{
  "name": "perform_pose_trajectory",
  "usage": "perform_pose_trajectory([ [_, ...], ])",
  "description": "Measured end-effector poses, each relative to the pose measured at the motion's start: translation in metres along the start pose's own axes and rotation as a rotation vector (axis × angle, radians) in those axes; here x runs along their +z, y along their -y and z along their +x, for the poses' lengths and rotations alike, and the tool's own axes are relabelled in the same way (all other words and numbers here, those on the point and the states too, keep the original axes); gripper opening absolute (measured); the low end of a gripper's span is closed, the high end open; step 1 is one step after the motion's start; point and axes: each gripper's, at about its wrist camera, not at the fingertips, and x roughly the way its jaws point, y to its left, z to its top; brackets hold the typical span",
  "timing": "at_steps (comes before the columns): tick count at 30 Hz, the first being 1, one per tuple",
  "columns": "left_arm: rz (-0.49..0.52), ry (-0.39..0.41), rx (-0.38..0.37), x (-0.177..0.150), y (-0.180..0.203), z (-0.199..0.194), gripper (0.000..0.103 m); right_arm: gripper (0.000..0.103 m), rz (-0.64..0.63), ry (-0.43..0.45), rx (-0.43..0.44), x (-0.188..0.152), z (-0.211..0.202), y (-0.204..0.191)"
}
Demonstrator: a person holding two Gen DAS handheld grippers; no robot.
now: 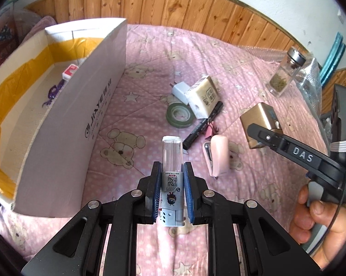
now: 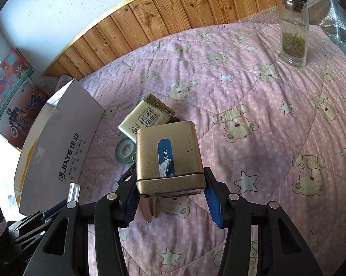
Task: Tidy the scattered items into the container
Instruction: 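Carry clear tube in left tool while right tool carries gold tin to box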
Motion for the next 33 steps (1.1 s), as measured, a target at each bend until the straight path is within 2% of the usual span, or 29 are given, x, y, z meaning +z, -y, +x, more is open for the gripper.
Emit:
perform_pose_trajectory([
  [15, -0.020, 0.064, -0.020, -0.024, -0.024, -0.067, 0.019, 0.052, -0.125, 0.037, -0.009, -0.030, -0.037, -0.033],
  [24, -0.055, 0.087, -0.048, -0.036, -0.043, -0.090, 0.019, 0.052, -0.168, 0.015, 0.007, -0.067, -0.059, -0.050],
  [33, -0.088, 0.103, -0.072, -0.045, -0.061, -0.107, 0.019, 0.052, -0.204, 0.002, 0.068, -0.099, -0.077, -0.074],
])
